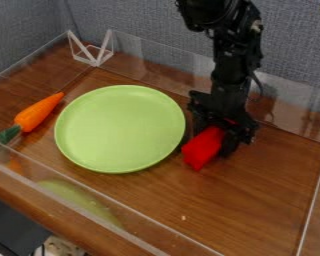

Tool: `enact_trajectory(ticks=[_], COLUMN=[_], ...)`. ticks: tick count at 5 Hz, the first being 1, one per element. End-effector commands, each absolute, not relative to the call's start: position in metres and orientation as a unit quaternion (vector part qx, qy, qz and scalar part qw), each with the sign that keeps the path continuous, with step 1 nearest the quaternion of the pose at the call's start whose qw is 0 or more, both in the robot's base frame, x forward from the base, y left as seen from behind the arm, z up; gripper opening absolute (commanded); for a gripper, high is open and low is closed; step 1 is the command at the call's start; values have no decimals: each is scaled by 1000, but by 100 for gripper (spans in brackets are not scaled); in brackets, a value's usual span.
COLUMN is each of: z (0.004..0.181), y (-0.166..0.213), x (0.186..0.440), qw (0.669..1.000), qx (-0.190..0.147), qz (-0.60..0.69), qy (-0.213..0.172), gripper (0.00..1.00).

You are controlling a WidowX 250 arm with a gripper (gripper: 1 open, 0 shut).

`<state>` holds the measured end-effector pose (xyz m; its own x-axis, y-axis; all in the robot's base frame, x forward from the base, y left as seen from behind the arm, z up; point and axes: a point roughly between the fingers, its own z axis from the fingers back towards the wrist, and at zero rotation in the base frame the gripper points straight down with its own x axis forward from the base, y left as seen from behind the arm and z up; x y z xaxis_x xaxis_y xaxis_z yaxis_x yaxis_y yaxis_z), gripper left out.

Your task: Put the red object on the green plate

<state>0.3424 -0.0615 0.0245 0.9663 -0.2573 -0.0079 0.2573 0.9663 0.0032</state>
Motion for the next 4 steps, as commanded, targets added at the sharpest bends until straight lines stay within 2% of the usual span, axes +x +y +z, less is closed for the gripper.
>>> enact_trajectory(ticks=[1, 2, 3, 4], z=[50, 82, 110, 107], y=[-65, -46, -4, 46], x=[363, 358, 348, 329], qw=[996, 993, 995, 996], qx=[-1, -4, 0, 6], qz=[-84, -96, -56, 5], qy=[-40, -64, -87, -84], gripper=[0, 0, 0, 0])
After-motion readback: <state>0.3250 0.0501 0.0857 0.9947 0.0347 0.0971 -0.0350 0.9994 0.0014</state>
